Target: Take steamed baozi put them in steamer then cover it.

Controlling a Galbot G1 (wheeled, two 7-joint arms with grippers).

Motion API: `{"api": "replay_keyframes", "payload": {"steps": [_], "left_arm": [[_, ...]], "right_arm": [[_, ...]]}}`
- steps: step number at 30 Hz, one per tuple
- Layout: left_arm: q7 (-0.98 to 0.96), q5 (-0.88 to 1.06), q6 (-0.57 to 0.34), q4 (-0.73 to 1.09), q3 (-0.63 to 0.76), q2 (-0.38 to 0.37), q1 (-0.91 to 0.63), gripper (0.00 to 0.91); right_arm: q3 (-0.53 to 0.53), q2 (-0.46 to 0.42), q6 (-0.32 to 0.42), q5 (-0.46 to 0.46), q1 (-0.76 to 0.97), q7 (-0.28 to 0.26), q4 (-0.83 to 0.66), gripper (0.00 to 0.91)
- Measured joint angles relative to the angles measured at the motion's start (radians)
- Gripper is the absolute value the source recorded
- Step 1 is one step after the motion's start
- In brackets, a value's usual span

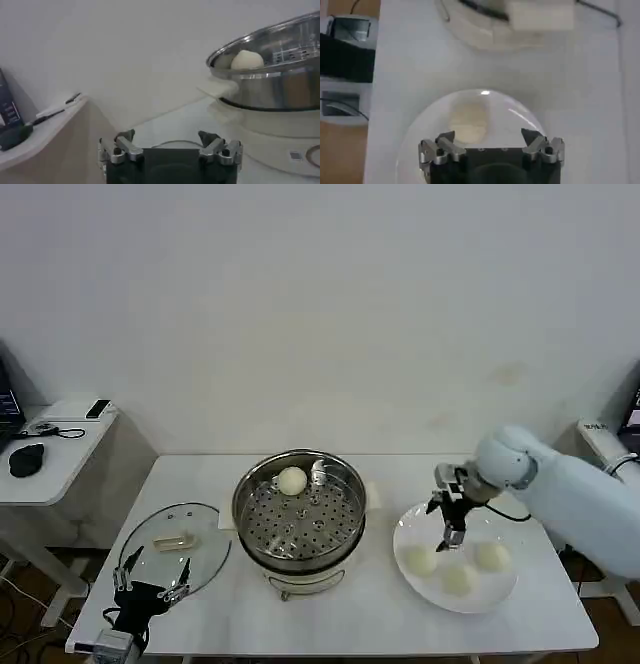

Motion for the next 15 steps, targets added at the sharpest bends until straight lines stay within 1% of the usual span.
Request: {"api": "replay_keyframes", "payload": {"steps": [15], "left_arm": [[0.000, 0.003, -0.001, 0.014, -0.004, 0.000, -0.005, 0.907]], "right_arm": [[-0.007, 0.048, 0.005, -0.049, -0.075, 0.012, -0.053, 0.907]]}}
